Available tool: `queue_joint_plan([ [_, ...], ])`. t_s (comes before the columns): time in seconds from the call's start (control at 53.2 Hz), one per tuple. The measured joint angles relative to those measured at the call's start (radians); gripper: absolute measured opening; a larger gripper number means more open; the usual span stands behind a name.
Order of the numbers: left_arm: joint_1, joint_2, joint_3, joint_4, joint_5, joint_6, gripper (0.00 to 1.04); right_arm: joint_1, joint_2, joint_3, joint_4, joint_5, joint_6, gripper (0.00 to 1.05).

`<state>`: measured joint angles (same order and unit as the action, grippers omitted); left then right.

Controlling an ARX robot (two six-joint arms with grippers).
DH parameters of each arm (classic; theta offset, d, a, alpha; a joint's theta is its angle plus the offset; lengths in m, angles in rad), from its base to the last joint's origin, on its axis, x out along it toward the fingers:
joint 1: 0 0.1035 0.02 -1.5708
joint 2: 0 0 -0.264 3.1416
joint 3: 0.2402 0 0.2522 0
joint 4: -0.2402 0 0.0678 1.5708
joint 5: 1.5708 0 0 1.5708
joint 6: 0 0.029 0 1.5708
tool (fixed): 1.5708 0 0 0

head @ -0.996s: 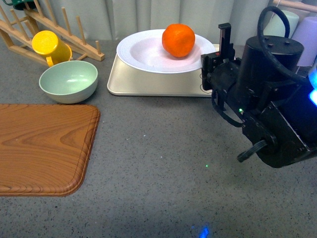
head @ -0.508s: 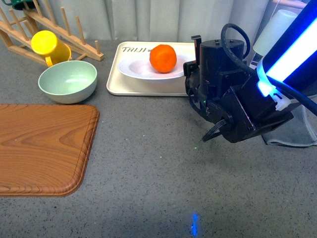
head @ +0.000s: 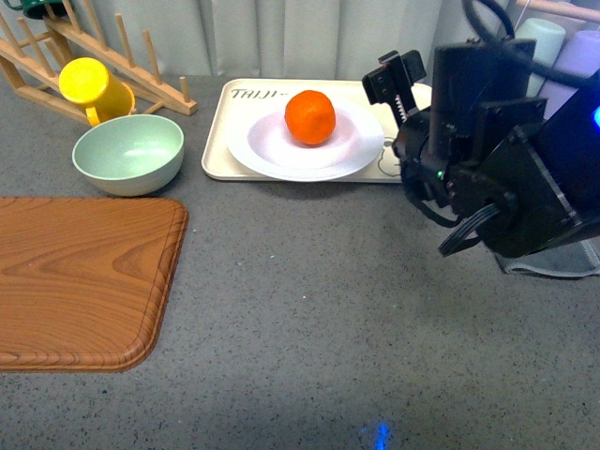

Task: Place orange and plate with both arms

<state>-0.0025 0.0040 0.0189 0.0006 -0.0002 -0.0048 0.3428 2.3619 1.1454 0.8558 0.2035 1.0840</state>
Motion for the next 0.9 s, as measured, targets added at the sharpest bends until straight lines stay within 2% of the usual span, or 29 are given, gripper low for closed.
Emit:
queue_joint_plan([
  [0.15, 0.000, 0.000, 0.000, 0.000, 0.000, 0.000, 0.98, -0.013, -0.160, -0.152, 0.014, 0.102, -0.352, 0.96],
  [0.338, 0.000, 0.000, 0.000, 0.000, 0.000, 0.000, 0.98, -0.022, -0.426, -0.406, 0.116, 0.127, -0.849, 0.96],
  [0.432, 0.000, 0.000, 0.000, 0.000, 0.000, 0.000, 0.98, -0.027, -0.562, -0.531, 0.134, 0.143, -1.001, 0.96],
  [0.752, 0.000, 0.000, 0.000, 0.000, 0.000, 0.000, 0.98, -0.060, -1.067, -0.902, 0.062, 0.129, -1.228, 0.96],
  [0.902, 0.000, 0.000, 0.000, 0.000, 0.000, 0.000, 0.98, -0.052, -1.327, -1.030, -0.042, 0.067, -1.268, 0.94],
])
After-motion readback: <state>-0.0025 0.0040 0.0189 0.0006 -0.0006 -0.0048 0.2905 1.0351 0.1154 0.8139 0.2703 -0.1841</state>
